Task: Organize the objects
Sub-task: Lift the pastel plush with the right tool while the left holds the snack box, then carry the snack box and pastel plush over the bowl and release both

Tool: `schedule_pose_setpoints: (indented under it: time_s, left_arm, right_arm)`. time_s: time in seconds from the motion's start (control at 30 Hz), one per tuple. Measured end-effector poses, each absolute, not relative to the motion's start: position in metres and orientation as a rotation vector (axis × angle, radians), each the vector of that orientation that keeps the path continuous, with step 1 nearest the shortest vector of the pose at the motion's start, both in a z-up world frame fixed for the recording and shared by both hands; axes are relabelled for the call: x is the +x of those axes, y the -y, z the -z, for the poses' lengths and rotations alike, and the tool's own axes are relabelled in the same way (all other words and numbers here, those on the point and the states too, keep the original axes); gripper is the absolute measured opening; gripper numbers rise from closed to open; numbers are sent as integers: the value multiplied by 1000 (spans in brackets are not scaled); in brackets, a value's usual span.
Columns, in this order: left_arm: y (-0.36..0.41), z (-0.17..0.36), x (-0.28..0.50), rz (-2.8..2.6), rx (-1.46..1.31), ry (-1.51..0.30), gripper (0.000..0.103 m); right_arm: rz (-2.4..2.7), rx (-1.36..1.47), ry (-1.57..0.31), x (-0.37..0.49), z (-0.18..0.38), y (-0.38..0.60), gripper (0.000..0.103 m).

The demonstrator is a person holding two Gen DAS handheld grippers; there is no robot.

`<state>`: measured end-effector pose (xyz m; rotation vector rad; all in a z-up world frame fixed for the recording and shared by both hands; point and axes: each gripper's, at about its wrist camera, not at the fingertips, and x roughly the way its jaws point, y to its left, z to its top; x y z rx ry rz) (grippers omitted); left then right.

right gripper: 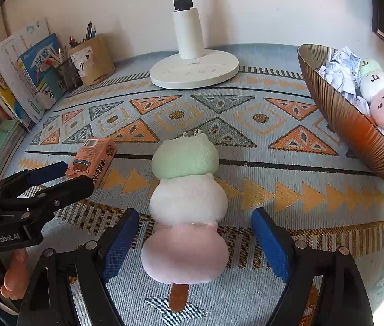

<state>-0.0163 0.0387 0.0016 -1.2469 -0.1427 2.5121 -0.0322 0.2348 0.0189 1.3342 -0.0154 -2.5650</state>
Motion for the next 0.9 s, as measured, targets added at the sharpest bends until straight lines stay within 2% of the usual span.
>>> schedule_pose_setpoints:
  time_s: [0.1,0.17,0.2,0.23,0.27,0.3,0.33,0.37,0.43,0.63,0.9]
  left_arm:
    - [-38,-2,-20,-2530,-1242,156,90]
    - [-41,0,-24,-2533,-1260,150,86]
    - [-44,0,-25,-2534,-1267,128,84]
    - [-48,1,-26,-2539,-1271,96,79]
    - [-52,2,-26,-2545,-1274,61,67]
    - [-56,3,-26,-2560,-1270,20,64]
    - [-60,4,-25,-2574,-1267,-14,58]
    - [-63,4,-25,-2581,-1263,-40,49]
    - [-67,4,-23,-2585,-1251,-76,42]
    - [-72,-18,-12,-2560,-1167,-23,39]
    - [-148,-120,-7,-2487,-834,-50,38]
  right_arm:
    - [2590,1320,-17,-31,-18,-231,84]
    - [2606,1328,-75,-31,-16,-226,84]
    - [2624,1338,-123,-31,-15,-222,79]
    - [2649,1337,-157,-30,-15,-219,76]
    - [2655,1324,-163,-29,-16,-217,68]
    - [2646,1304,-168,-27,-18,-214,55]
    - [2649,1288,-190,-25,-18,-211,52]
    - [2657,1280,-215,-23,-19,-209,50]
    - [2637,1274,-196,-18,-20,-209,49]
    - [2544,1218,139,14,-45,-243,48]
    - [2915,818,313,34,-169,-358,48]
